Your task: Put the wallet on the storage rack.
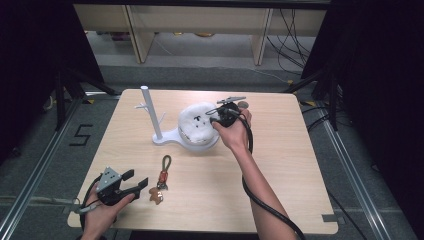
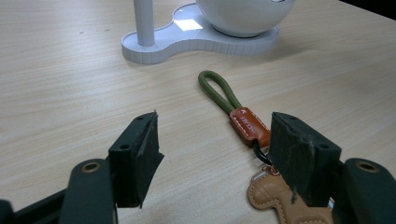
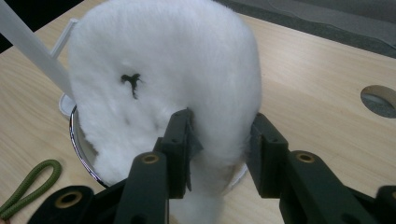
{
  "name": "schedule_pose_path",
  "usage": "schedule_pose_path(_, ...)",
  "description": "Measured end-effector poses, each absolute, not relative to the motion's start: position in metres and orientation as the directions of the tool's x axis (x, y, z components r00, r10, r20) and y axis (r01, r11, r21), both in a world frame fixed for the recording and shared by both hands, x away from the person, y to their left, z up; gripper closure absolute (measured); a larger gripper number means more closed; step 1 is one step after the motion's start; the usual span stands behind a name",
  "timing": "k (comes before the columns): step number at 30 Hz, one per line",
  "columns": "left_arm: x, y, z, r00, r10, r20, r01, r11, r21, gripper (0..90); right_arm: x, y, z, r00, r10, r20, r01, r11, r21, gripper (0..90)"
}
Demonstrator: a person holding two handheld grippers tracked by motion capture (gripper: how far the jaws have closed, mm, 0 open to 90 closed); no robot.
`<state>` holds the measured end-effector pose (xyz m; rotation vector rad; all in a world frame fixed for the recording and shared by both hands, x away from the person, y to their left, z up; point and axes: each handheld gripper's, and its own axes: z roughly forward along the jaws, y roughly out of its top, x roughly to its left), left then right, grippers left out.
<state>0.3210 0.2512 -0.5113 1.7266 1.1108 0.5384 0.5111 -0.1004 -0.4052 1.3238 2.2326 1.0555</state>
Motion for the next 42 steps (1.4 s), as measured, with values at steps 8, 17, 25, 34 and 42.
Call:
schedule_pose_path(8,0.321,0.252,-0.511,0.484,0.865,-0.130,0.433,-0.107,0.895,33.0,0.510,-0.101,-0.404,-0.508,0.856,0.094,0.597,0.271,0.755,58.4)
schedule_pose_path(17,0.321,0.251,-0.511,0.491,0.861,-0.134,0.425,-0.102,0.899,32.9,0.504,-0.105,-0.396,-0.507,0.855,0.111,0.572,0.238,0.785,51.7)
schedule_pose_path(25,0.321,0.251,-0.510,0.488,0.864,-0.129,0.427,-0.108,0.898,32.8,0.498,-0.112,-0.393,-0.516,0.851,0.100,0.536,0.230,0.812,44.0)
schedule_pose_path(34,0.324,0.252,-0.506,0.489,0.863,-0.127,0.425,-0.108,0.899,32.1,0.485,-0.122,-0.393,-0.517,0.849,0.106,0.533,0.222,0.816,42.2)
schedule_pose_path(42,0.328,0.245,-0.496,0.507,0.855,-0.111,0.423,-0.135,0.896,31.9,0.462,-0.141,-0.402,-0.507,0.854,0.114,0.539,0.211,0.815,44.3)
